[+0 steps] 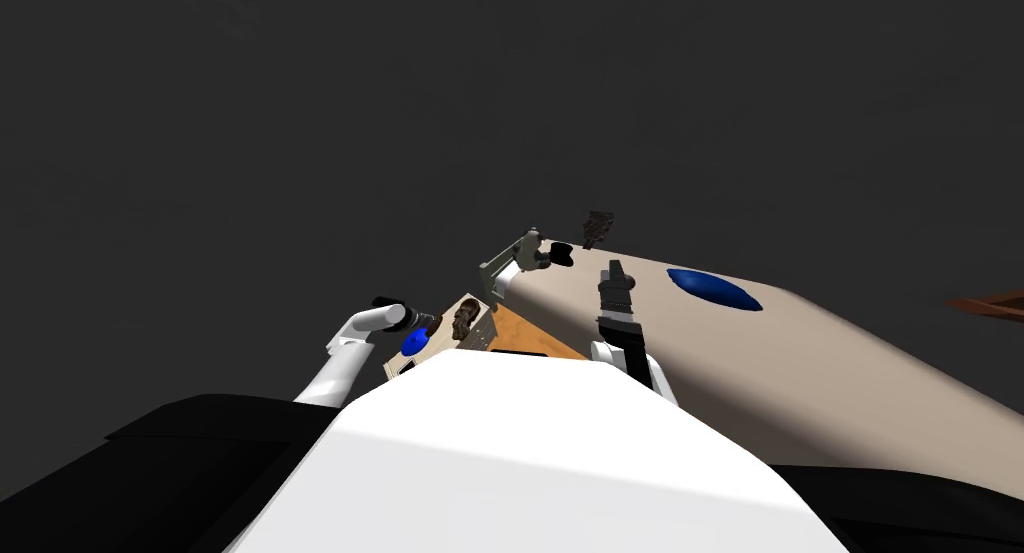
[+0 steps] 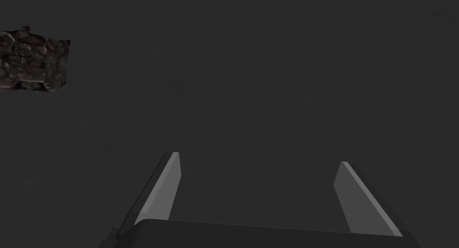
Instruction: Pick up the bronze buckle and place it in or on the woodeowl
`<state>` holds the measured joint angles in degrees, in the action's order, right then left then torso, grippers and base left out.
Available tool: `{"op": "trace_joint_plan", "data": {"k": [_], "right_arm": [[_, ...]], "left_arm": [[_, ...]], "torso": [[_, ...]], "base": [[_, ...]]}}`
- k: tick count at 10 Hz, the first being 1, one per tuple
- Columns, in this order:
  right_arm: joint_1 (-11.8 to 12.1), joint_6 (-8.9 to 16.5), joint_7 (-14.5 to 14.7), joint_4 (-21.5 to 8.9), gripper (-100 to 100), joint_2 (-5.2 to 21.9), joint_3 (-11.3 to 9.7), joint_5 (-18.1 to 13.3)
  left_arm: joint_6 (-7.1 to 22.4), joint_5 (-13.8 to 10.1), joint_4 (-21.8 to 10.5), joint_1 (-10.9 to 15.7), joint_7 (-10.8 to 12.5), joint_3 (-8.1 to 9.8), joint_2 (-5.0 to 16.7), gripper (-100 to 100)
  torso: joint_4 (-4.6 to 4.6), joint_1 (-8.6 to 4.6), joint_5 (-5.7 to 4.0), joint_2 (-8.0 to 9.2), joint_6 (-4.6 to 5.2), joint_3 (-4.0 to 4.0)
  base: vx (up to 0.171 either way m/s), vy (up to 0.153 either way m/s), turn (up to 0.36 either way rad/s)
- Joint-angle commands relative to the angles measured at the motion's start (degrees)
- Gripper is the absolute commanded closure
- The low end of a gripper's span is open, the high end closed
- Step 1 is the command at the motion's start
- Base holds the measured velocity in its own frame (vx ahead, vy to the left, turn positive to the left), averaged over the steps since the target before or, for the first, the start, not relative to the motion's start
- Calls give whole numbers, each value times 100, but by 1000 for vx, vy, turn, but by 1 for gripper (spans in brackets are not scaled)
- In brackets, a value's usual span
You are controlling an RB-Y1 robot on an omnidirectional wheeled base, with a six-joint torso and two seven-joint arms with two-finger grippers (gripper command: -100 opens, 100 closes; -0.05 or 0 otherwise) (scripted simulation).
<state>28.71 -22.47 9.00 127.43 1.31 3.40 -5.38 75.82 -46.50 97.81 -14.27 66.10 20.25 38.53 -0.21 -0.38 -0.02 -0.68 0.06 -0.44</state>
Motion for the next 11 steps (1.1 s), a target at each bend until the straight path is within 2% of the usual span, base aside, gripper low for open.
{"op": "trace_joint_plan", "data": {"k": [1,4,5,6,10,11], "right_arm": [[0,0,0,0,0,0,0,0],[0,0,0,0,0,1,1,0],[0,0,0,0,0,1,0,0],[0,0,0,0,0,1,1,0],[-1,0,0,0,0,1,1,0],[-1,0,0,0,0,1,1,0]], "left_arm": [[76,6,237,5,43,1,-9,100],[152,20,579,38,70,-5,-43,100],[136,20,508,22,71,-2,-38,100],[135,20,529,32,77,-6,-44,-100],[134,19,529,34,77,-6,-44,-100],[134,19,529,34,77,-6,-44,0]], "torso": [[0,0,0,0,0,0],[2,23,2,13,-4,8],[2,20,3,10,0,6],[2,35,4,29,-11,14],[9,55,10,60,-13,33],[10,56,10,61,-13,34]], "base": [[89,-91,-90],[102,-65,-81],[54,-34,-33],[11,-8,1],[1,-1,0],[0,0,0]]}}
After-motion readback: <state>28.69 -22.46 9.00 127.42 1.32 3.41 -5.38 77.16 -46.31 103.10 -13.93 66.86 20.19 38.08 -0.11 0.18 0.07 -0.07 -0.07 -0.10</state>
